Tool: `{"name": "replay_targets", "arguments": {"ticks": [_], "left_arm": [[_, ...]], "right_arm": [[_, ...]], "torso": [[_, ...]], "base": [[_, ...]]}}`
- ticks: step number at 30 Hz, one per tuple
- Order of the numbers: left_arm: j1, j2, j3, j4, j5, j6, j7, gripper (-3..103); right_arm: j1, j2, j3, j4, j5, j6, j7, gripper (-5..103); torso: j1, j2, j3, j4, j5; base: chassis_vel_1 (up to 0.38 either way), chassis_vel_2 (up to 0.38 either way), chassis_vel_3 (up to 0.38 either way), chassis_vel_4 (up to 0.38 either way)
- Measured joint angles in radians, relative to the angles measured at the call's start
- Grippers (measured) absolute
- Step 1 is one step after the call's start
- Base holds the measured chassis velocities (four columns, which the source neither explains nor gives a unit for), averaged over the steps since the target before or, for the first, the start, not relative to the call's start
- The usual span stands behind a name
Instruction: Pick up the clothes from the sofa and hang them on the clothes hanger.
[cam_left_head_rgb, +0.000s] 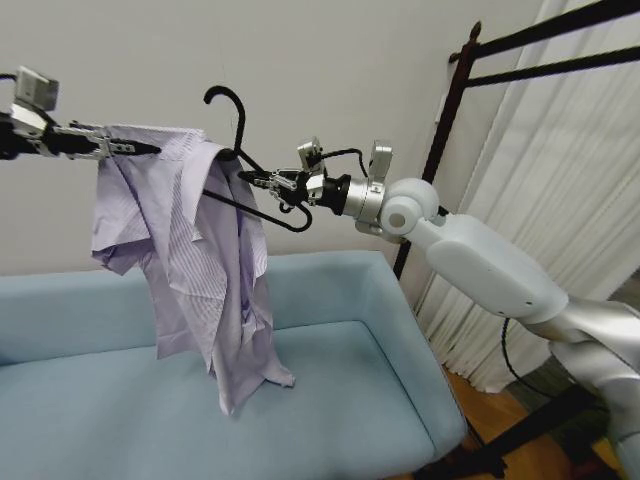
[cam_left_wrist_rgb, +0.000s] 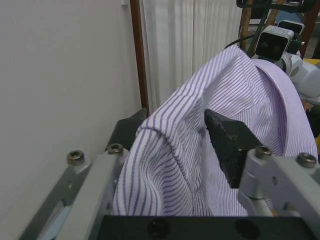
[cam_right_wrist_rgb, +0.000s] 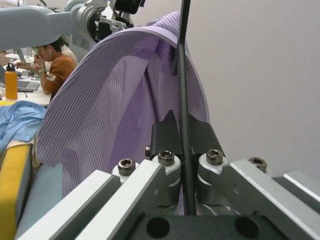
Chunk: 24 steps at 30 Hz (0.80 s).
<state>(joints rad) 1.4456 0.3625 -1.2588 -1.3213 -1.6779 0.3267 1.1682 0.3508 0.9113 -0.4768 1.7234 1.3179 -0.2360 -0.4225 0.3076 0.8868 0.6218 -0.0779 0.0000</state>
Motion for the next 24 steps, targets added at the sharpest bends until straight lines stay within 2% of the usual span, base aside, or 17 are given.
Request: {"name": "replay_targets", "arguments": {"ticks": [3, 4, 7, 8, 9, 11, 24], "left_arm": [[0.000, -0.004, 0.000, 0.000, 0.001, -0.001, 0.004, 28], [0.000, -0.004, 0.000, 0.000, 0.001, -0.001, 0.004, 28], [-0.001, -0.009, -0.001, 0.000, 0.004, -0.002, 0.009, 12], [-0.001, -0.010, -0.001, 0.000, 0.006, -0.003, 0.012, 12], [0.000, -0.012, -0.001, 0.000, 0.007, -0.003, 0.015, 7], [0.000, -0.014, 0.000, 0.000, 0.008, -0.004, 0.018, 3], [0.013, -0.012, -0.008, 0.019, 0.023, -0.007, 0.054, 2]], "right_arm": [[0.000, 0.005, -0.004, -0.001, -0.003, 0.000, 0.002, 2], [0.000, 0.005, -0.004, -0.001, -0.003, 0.000, 0.002, 2], [0.000, 0.006, -0.010, 0.000, -0.005, 0.000, 0.003, 2], [0.000, 0.006, -0.012, 0.000, -0.006, 0.000, 0.003, 2], [0.000, 0.007, -0.012, 0.000, -0.006, 0.000, 0.003, 2], [0.001, 0.006, -0.013, 0.000, -0.006, 0.000, 0.001, 2], [0.007, 0.011, -0.015, -0.020, -0.016, 0.002, -0.040, 2]], "torso": [[0.000, 0.000, 0.000, 0.0001, 0.0000], [0.000, 0.000, 0.000, 0.0001, 0.0000], [0.000, 0.000, 0.000, 0.0000, 0.0000], [0.000, 0.000, 0.000, 0.0000, -0.0001], [0.000, 0.000, 0.000, 0.0000, 0.0000], [0.000, 0.000, 0.000, 0.0000, 0.0000], [0.000, 0.000, 0.000, 0.0000, 0.0000]], "base": [[0.000, 0.000, 0.000, 0.000], [0.000, 0.000, 0.000, 0.000], [0.000, 0.000, 0.000, 0.000], [0.000, 0.000, 0.000, 0.000], [0.000, 0.000, 0.000, 0.000], [0.000, 0.000, 0.000, 0.000], [0.000, 0.000, 0.000, 0.000]]}}
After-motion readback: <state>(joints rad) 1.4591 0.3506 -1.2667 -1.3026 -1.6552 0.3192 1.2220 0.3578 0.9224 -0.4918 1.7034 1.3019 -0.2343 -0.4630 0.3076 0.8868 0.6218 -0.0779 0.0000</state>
